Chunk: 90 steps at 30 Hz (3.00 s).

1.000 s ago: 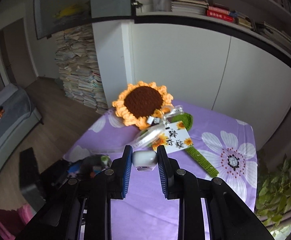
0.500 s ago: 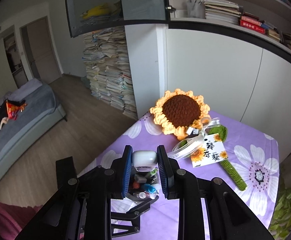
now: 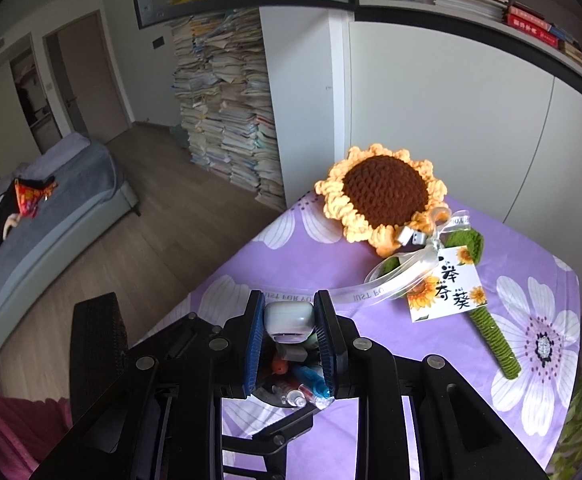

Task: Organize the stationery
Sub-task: 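Lift the correction tape with the right tool and insert it into the cup, then open the right tool and withdraw it from the cup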

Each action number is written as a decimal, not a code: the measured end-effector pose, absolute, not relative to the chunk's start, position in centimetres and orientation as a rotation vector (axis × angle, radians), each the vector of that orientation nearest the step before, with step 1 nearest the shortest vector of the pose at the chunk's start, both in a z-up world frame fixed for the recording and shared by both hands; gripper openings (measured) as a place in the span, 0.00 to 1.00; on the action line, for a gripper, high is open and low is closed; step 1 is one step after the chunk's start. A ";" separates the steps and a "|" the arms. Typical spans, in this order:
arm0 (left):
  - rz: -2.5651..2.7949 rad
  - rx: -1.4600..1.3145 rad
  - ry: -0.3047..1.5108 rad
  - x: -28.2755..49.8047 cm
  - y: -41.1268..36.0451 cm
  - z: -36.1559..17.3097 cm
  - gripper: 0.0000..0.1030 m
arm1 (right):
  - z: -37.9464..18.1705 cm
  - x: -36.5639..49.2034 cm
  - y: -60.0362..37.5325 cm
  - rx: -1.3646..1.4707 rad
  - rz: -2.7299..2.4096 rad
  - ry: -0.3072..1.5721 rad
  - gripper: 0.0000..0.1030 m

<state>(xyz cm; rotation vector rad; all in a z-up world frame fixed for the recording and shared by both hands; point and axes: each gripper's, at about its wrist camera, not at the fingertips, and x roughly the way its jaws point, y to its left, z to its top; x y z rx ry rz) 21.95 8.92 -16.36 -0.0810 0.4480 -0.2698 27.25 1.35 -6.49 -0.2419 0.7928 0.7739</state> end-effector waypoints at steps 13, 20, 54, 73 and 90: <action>-0.268 -0.080 0.452 22.1 9.0 -16.6 0.73 | -8.3 28.4 1.4 -0.218 0.792 0.843 0.26; -0.270 -0.082 0.452 22.2 9.2 -16.5 0.73 | -8.2 28.6 0.3 -0.142 0.823 0.886 0.26; -0.267 -0.084 0.463 22.1 9.2 -16.5 0.84 | -16.6 26.0 -20.0 0.370 0.369 0.977 0.38; -0.268 -0.083 0.475 22.4 9.0 -16.6 0.83 | -18.7 25.3 -20.5 0.343 0.323 1.021 0.38; -0.224 -0.048 0.509 22.8 8.3 -16.9 0.69 | -19.8 24.2 -24.9 0.472 0.298 1.000 0.38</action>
